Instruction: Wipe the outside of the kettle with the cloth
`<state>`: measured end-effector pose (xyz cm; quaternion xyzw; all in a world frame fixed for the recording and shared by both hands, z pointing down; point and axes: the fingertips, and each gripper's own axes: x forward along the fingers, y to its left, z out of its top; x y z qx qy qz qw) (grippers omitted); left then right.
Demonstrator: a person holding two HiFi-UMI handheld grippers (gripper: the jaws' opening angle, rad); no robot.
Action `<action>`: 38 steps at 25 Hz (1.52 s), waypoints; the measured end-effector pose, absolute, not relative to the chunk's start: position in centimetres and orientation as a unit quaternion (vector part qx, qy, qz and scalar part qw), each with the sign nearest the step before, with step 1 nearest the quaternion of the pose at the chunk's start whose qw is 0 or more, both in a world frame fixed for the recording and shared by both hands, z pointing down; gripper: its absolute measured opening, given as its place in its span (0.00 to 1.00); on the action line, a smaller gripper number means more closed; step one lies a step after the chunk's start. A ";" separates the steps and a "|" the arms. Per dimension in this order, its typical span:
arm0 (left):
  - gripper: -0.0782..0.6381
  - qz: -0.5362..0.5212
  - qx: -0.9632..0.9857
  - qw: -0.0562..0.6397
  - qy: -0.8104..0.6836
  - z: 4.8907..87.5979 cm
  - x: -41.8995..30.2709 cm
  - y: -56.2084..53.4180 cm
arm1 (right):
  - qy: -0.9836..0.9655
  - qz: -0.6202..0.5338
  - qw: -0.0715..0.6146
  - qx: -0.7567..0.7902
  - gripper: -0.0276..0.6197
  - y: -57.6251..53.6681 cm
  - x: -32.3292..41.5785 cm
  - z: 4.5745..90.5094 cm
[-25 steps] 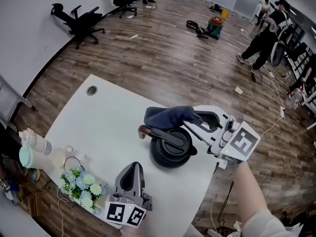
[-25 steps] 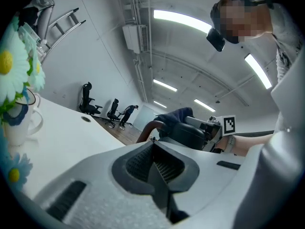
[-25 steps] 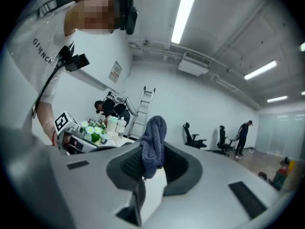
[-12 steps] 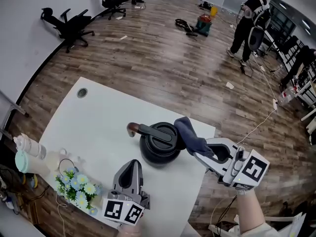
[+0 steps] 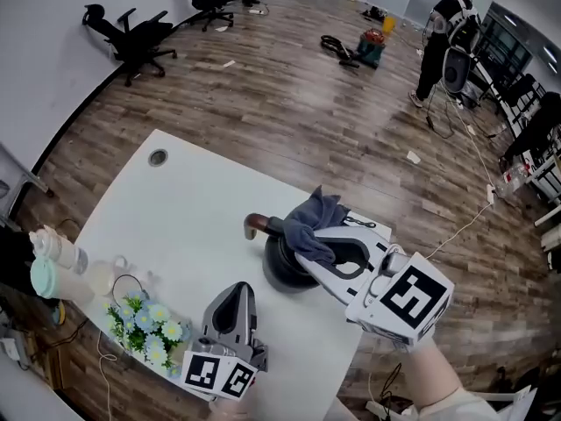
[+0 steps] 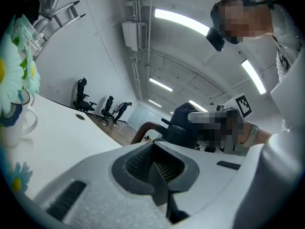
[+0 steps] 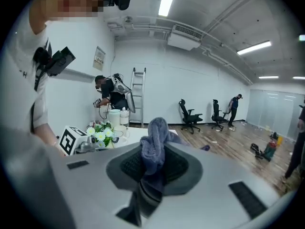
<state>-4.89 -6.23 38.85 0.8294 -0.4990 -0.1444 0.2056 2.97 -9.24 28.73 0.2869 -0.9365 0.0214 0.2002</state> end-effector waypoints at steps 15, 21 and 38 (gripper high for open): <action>0.12 -0.140 0.828 0.200 -0.505 39.8 -3.3 -7.7 | -0.968 0.004 0.104 0.228 0.13 -12.0 2.8 24.0; 0.12 -0.135 0.831 0.150 -0.518 38.1 -4.3 -11.3 | -0.939 -0.064 0.253 0.225 0.13 -12.6 -1.6 24.6; 0.12 -0.139 0.810 0.173 -0.542 39.8 -7.8 -8.9 | -0.888 -0.074 0.444 0.097 0.13 -5.5 -9.9 34.7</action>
